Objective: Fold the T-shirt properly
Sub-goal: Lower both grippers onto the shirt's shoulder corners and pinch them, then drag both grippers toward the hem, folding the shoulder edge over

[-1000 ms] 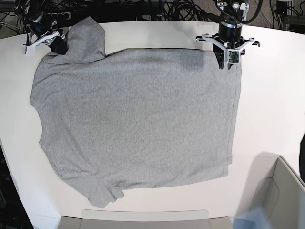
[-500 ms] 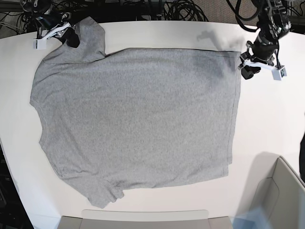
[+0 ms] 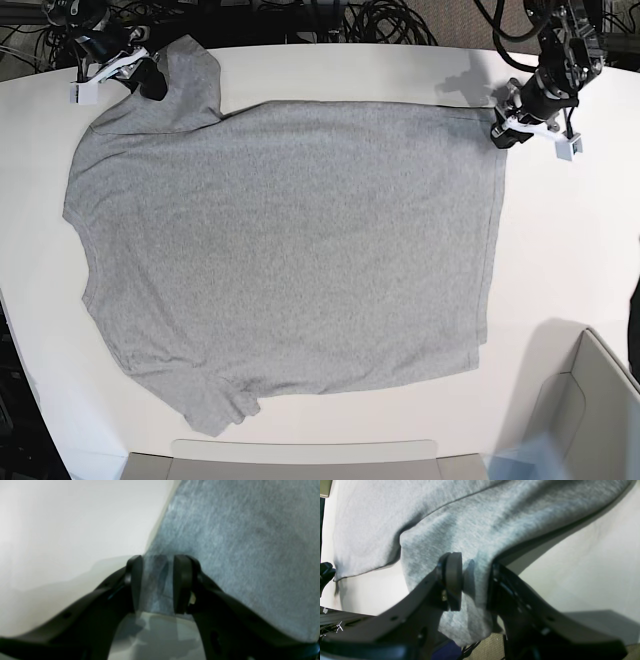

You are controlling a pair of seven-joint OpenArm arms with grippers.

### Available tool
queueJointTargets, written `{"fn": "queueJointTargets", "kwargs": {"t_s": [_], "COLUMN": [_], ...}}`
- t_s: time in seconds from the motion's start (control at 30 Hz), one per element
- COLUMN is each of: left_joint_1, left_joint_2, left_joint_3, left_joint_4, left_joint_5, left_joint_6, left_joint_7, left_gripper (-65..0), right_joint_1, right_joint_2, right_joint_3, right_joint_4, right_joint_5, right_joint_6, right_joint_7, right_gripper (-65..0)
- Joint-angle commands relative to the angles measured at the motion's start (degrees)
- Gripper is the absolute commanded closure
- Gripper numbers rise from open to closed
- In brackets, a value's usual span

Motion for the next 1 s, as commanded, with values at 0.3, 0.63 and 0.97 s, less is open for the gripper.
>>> {"fn": "queueJointTargets", "kwargs": {"t_s": [0.3,0.63,0.97], "left_joint_1": [0.38,0.64,3.54], "left_joint_2": [-5.27,-6.5,-6.41], "left_joint_3": [2.74,11.27,13.64], "left_joint_4": [-2.15,-3.64,-3.99], "left_joint_5": [1.12,-0.02,-3.54], "left_joint_6": [0.46,0.28,-4.38], "left_joint_7": [-0.28,0.07,0.69], "left_gripper": [-20.3,-20.3,-15.9], "right_joint_1": [-0.91,-1.0,-1.7], "right_joint_2": [1.12,2.44,3.32], "right_joint_3": [-0.11,-0.11,-5.82], "right_joint_4": [-0.63,-0.37,-0.72], "right_joint_5": [-4.85,-4.85,-4.94], "right_joint_6": [-1.3,-1.3,-1.3], "right_joint_7": [-4.21,-4.21,-4.3], "right_gripper": [-16.1,-16.1,-15.6]}}
